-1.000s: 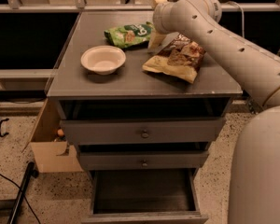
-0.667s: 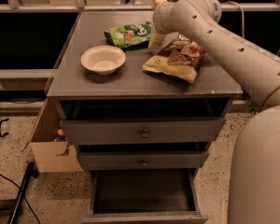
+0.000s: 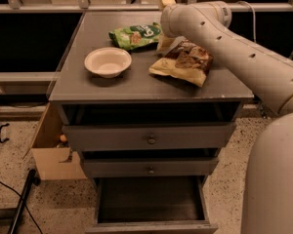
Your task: Place green rice chip bag into bottom drawer
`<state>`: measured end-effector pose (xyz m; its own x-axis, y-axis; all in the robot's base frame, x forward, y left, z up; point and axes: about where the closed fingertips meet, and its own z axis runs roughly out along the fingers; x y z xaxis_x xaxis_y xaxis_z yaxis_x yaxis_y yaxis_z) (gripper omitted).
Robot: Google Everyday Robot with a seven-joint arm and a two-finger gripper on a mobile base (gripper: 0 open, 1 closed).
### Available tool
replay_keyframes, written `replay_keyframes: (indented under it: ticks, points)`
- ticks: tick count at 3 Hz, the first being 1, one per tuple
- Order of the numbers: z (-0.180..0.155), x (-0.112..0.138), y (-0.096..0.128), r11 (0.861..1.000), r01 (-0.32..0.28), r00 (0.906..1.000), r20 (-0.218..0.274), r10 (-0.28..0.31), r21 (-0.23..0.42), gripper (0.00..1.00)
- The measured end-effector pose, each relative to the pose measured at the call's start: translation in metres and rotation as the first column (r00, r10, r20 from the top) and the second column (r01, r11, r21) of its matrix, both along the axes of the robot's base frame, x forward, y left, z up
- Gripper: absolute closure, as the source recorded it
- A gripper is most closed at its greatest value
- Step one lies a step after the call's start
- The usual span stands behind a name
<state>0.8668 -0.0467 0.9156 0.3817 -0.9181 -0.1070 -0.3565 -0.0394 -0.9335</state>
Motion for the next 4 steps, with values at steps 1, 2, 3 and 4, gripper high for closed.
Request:
replay_keyframes:
  ticks: [1,2,3,4]
  points:
    - [-0.005,0.003,-0.003,1.000,0.004,0.9998,0.019,-0.004,-0.001,0.09]
    - [-0.009,0.006,-0.004,1.000,0.006,0.9995,0.031,-0.006,-0.001,0.25]
    - [-0.012,0.007,-0.003,1.000,0.004,0.9994,0.036,-0.004,-0.001,0.24]
    - [-0.015,0.007,-0.003,1.000,0.003,0.9995,0.032,-0.003,-0.003,0.20]
